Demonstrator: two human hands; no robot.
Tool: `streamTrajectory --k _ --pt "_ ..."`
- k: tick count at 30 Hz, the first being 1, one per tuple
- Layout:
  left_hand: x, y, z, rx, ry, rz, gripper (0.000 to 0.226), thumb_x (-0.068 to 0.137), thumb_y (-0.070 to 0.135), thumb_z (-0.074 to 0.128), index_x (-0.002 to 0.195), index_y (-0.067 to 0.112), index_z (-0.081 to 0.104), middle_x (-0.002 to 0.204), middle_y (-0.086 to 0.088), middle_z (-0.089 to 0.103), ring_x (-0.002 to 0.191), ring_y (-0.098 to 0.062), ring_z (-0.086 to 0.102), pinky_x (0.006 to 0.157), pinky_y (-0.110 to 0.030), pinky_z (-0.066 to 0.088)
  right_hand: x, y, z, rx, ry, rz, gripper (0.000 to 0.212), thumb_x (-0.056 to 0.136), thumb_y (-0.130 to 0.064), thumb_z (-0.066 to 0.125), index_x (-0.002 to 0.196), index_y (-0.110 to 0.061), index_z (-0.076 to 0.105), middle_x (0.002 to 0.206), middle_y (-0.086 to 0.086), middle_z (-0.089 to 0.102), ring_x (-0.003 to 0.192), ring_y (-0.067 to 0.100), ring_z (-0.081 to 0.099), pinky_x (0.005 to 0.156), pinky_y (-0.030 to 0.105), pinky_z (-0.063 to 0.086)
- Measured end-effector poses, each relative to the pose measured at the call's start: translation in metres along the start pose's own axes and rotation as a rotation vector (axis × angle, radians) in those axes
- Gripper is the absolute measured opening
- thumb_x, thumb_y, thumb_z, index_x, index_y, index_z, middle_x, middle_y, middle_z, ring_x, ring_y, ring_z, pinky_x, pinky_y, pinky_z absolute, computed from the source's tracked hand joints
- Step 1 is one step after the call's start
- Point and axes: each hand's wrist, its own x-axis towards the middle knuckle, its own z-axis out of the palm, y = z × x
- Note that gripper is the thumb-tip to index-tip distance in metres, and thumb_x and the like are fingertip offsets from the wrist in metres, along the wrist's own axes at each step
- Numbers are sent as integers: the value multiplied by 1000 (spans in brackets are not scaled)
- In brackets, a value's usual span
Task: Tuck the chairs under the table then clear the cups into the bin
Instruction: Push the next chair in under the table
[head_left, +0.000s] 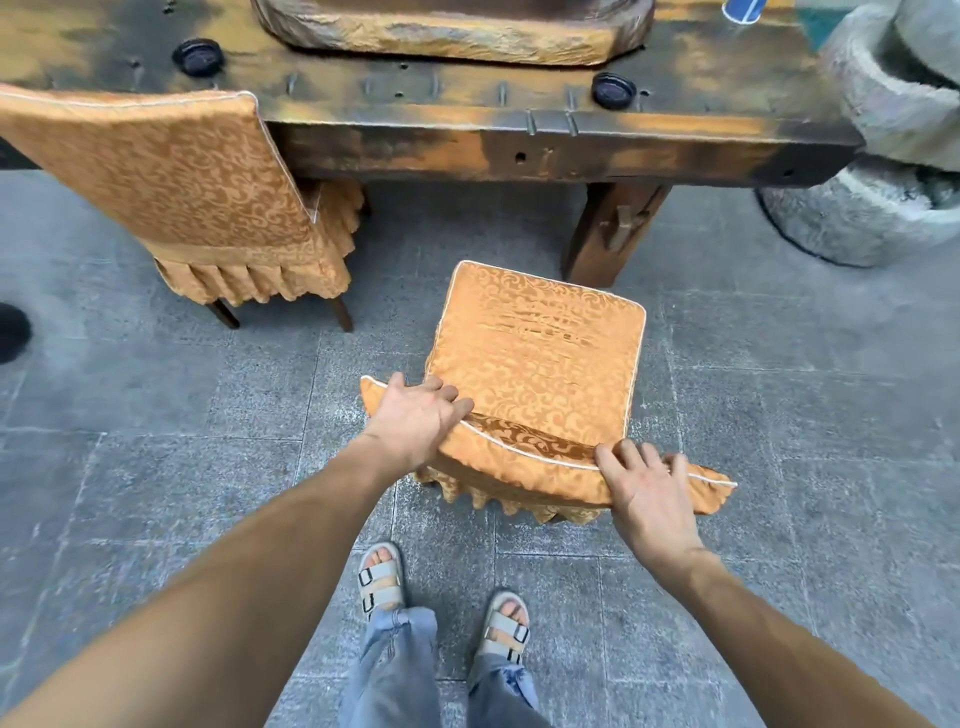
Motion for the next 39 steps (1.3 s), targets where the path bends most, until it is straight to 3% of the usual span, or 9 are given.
streamTrajectory --k 7,12,17,21,32,39 --pt "14 -7 0 -63 13 -55 43 85 20 68 123 28 50 116 6 61 120 -20 55 95 -51 39 40 20 -17 -14 13 -85 69 62 3 73 118 -28 47 107 -1 56 97 27 53 77 43 33" --pt "32 -10 -9 -89 33 -224 50 84 19 67 129 30 48 125 3 53 122 -24 47 91 -51 37 87 28 -27 35 70 -88 58 70 0 63 121 -26 51 104 0 57 101 29 56 89 48 36" --pt "56 -18 -17 -96 86 -367 48 88 11 60 130 31 47 127 -2 49 120 -30 42 91 -52 36 121 30 -30 58 128 -85 59 69 2 71 120 -23 55 102 0 61 100 28 61 93 48 37" --pt "79 -30 -23 -109 129 -383 50 86 7 60 129 30 48 123 -2 49 116 -29 43 89 -51 36 148 38 -43 42 100 -101 53 81 -4 65 126 -28 49 109 -1 55 109 26 55 96 46 34" --pt "142 -54 -46 -137 202 -416 46 87 6 57 126 29 49 121 0 49 113 -28 42 85 -48 33 226 68 -63 23 113 -131 56 87 -8 57 135 -33 41 117 -3 49 116 25 49 98 42 31" --pt "179 -73 -58 -138 224 -433 45 85 4 55 122 29 51 114 1 47 110 -26 41 82 -47 31 272 81 -70 42 132 -143 62 77 -1 63 131 -29 48 112 -1 53 110 28 53 95 45 34"
